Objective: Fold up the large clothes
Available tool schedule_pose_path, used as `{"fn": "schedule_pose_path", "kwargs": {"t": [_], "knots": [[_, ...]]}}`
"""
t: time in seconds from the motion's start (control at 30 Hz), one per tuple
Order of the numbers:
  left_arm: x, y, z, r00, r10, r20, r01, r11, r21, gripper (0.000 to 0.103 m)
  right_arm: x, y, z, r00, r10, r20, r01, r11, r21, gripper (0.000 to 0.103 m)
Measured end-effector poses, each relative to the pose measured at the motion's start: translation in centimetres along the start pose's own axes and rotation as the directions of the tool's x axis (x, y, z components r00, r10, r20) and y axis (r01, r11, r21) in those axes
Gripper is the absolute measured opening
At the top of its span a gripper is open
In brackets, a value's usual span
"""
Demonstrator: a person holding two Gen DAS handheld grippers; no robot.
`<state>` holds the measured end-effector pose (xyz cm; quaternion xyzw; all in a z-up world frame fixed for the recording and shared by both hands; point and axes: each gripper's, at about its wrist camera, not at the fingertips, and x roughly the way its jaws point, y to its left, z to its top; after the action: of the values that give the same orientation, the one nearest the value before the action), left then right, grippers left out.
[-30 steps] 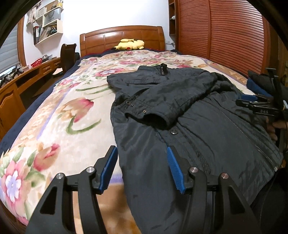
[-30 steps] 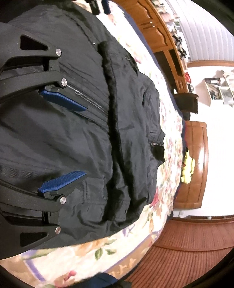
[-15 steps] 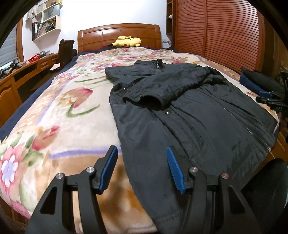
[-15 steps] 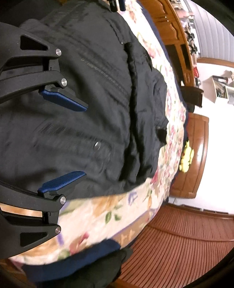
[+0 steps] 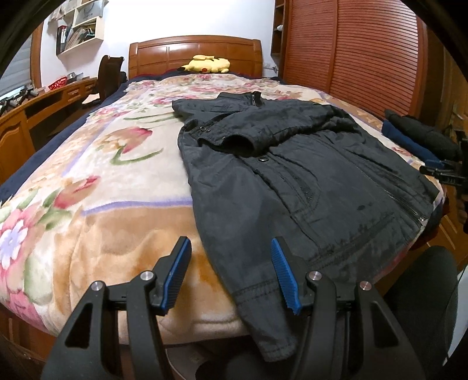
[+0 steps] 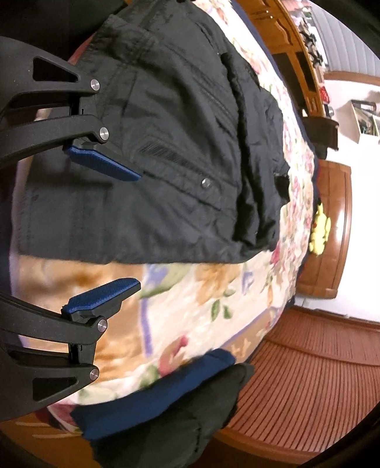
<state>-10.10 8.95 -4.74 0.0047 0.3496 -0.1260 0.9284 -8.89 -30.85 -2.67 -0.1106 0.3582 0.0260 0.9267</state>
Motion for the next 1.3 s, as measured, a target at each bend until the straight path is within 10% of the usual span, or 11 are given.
{"fn": "schedule_pose_path", "kwargs": {"t": [0.7,1.3], "knots": [[-0.8,-1.1,-2.3,0.999,-0.043,0.003,0.043,0.999,0.024,0.055,1.2,-1.0,-3.2,0.995,0.082,-0.063,-0.077,0.994,0.075,0.07],[-3.5,-1.6,-0.6,0.996,-0.062,0.07,0.06,0.998,0.032,0.003,1.3,0.0,-3.9,0.988,0.143,-0.065,-0.139,0.989,0.053,0.057]]}}
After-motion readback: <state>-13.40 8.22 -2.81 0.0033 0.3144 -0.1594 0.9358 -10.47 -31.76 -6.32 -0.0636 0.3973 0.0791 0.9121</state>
